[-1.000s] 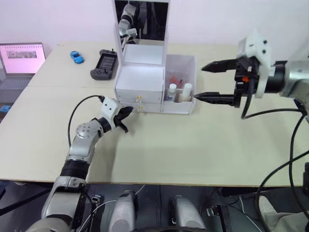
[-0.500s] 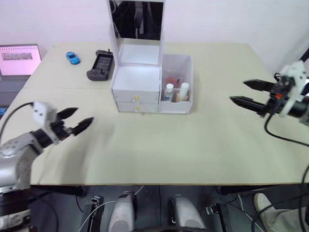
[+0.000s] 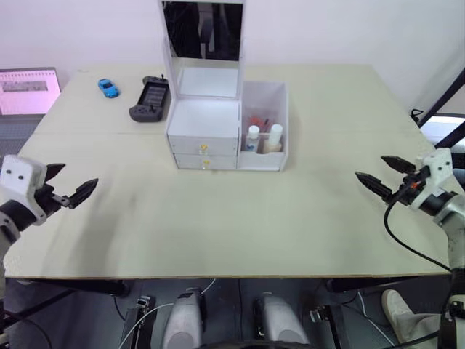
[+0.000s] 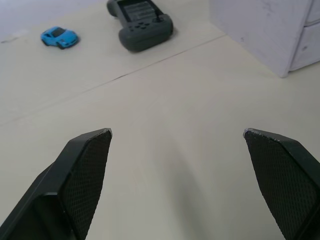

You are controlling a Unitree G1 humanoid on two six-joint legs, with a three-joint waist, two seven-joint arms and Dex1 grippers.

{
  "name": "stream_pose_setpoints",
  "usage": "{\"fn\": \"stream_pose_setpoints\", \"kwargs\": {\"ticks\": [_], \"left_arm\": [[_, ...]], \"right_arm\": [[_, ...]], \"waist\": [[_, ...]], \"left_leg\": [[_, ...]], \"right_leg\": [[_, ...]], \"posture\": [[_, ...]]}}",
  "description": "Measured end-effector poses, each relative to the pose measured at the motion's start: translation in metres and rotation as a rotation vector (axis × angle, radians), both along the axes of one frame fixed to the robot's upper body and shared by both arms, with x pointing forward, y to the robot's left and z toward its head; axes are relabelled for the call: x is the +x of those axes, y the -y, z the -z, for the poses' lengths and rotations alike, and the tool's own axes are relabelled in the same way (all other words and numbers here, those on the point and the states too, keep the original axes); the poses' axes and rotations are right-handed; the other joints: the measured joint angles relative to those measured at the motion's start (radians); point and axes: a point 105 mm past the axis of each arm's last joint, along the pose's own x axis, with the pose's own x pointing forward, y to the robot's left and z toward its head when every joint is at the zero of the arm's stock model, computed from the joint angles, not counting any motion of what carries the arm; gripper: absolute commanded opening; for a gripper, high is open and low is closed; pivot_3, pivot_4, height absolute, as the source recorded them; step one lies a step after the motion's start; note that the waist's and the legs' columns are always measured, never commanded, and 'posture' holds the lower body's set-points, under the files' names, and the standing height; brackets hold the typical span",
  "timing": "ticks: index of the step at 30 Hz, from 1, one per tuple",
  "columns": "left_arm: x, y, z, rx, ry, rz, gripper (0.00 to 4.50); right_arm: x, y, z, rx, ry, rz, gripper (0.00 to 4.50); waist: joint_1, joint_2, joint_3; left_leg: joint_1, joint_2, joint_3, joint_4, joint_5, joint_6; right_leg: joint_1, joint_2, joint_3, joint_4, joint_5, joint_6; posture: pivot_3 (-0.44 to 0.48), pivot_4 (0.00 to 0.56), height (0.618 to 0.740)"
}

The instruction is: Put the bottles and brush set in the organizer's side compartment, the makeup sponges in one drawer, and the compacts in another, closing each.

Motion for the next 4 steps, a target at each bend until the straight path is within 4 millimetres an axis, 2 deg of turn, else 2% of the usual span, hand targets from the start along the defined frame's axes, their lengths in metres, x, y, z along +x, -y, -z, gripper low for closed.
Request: {"fn": "stream_pose_setpoints", "kwargs": {"ticks": [4], "left_arm": [[0.0012, -0.0002, -0.0014, -0.005, 0.014, -0.009, 4.43]], "right_arm": [[0.0015, 0.0003, -0.0042, -0.011, 0.036, 0.003, 4.50]], "waist": [[-0.001, 0.000, 0.000]], "left_leg": [[0.000, 0.000, 0.000, 0.000, 0.000, 0.000]], "right_leg": [[0.000, 0.000, 0.000, 0.000, -0.001, -0.001]], "posture": [[0.000, 0.150, 0.739]]}}
